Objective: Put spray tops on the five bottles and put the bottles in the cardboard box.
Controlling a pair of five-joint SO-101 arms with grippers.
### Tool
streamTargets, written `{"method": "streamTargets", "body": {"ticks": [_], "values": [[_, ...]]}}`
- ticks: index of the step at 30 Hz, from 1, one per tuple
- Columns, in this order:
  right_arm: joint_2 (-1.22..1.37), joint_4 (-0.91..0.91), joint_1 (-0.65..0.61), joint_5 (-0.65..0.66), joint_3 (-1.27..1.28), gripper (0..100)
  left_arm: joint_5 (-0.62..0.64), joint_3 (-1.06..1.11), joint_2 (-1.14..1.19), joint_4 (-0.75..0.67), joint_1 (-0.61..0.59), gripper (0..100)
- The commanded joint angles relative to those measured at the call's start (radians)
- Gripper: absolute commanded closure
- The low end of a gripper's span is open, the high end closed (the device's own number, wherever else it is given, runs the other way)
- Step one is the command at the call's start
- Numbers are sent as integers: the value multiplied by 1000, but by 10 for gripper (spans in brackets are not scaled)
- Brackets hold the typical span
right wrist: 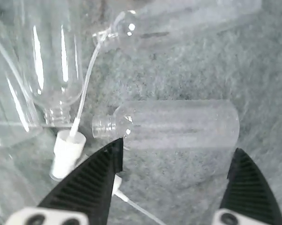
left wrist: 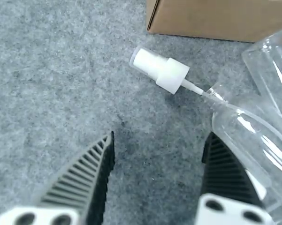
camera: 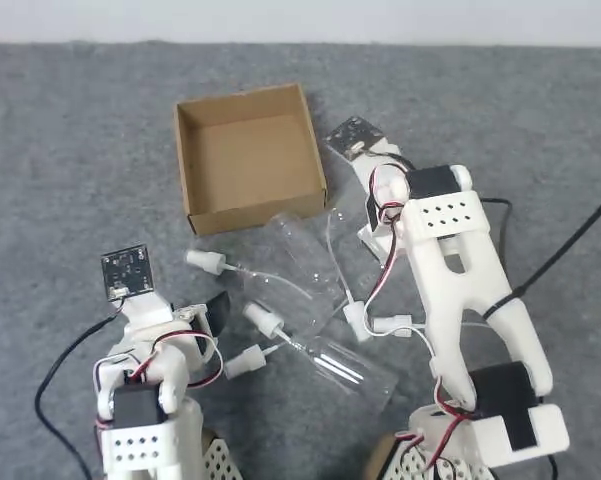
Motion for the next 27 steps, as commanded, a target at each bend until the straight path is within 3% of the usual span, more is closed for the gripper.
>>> {"method": "streamTargets", "body": {"ticks": [1,17,27], "values": [[-59,10,-5,106,-60,684,0,-8,-17,5,-2,717],[-59,10,-13,385,-43,684,0,-8,-17,5,-2,717],[-58,-2,-82,502,52,684,0,-8,-17,5,-2,717]]}}
